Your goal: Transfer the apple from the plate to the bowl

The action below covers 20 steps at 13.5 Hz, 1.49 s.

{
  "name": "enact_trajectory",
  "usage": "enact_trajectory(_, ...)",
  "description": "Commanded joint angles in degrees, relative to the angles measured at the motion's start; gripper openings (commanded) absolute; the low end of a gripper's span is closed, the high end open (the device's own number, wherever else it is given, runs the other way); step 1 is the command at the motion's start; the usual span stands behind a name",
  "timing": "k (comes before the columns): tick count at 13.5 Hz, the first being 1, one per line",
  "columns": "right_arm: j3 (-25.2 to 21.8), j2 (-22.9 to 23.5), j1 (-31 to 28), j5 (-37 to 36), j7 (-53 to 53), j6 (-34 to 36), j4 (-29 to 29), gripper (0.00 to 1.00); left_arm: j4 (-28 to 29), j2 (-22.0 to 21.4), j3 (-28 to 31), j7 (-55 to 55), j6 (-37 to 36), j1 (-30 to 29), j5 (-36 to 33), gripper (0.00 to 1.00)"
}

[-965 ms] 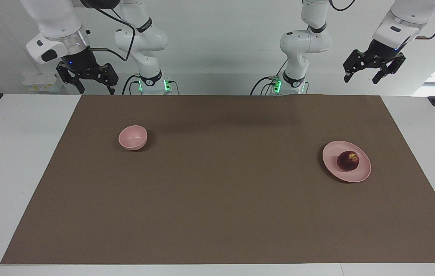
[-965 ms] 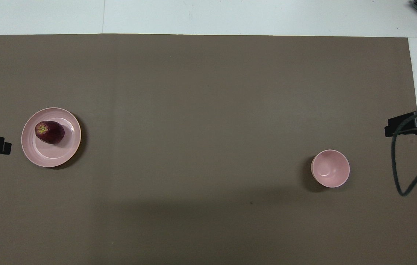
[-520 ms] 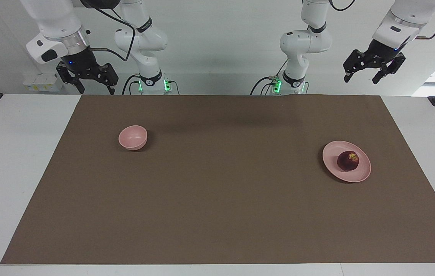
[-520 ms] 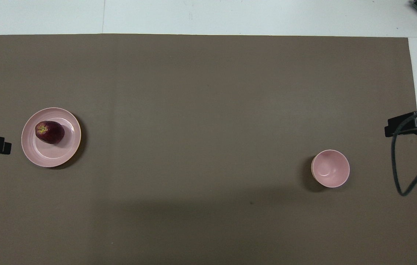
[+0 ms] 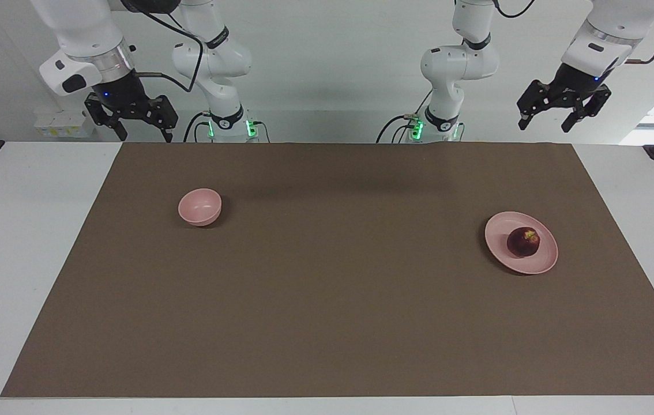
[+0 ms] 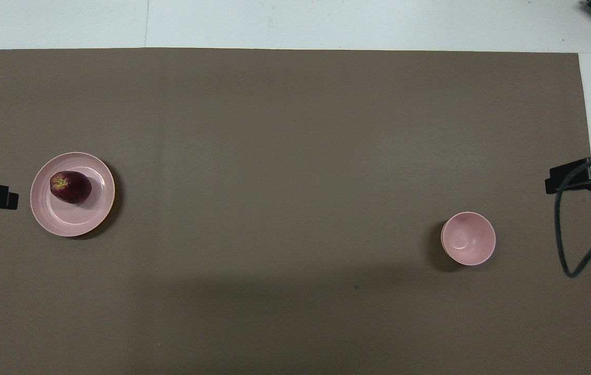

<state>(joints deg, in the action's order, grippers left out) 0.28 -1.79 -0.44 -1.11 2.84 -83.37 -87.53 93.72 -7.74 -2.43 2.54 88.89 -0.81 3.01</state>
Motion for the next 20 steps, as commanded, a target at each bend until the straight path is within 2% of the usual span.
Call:
enact_trajectory(1, 0.3, 0.6, -0.7, 0.3, -1.3, 0.6, 1.0, 1.00, 3.7, -0.5, 0.4, 1.1, 5.7, -2.4, 0.2, 1.00)
enact_trajectory(5, 0.3, 0.6, -0.7, 0.3, -1.3, 0.6, 1.0, 1.00, 5.1, 2.7, 0.4, 1.0, 6.6, -2.6, 0.2, 1.00)
enact_trajectory(8, 0.3, 0.6, -0.7, 0.3, -1.3, 0.6, 1.0, 1.00, 9.5, 3.3, 0.4, 1.2, 14.4, -3.9, 0.2, 1.00)
enact_trajectory(10, 0.3, 0.6, -0.7, 0.3, -1.3, 0.6, 1.0, 1.00, 10.8, 3.5, 0.5, 1.4, 16.0, -4.6, 0.2, 1.00)
enact_trajectory(13, 0.3, 0.6, -0.7, 0.3, -1.3, 0.6, 1.0, 1.00, 13.3, 6.1, 0.4, 5.1, 19.3, -6.8, 0.2, 1.00)
enact_trajectory(17, 0.3, 0.6, -0.7, 0.3, -1.3, 0.6, 1.0, 1.00, 21.7, 13.6, 0.4, 5.5, 34.3, -7.0, 0.2, 1.00)
enact_trajectory(19, 0.3, 0.6, -0.7, 0.3, -1.3, 0.6, 1.0, 1.00, 24.7, 15.0, 0.4, 5.5, 39.7, -7.1, 0.2, 1.00)
enact_trajectory(20, 0.3, 0.6, -0.7, 0.3, -1.6, 0.6, 1.0, 1.00, 24.8, 15.0, 0.4, 6.0, 40.0, -7.3, 0.2, 1.00)
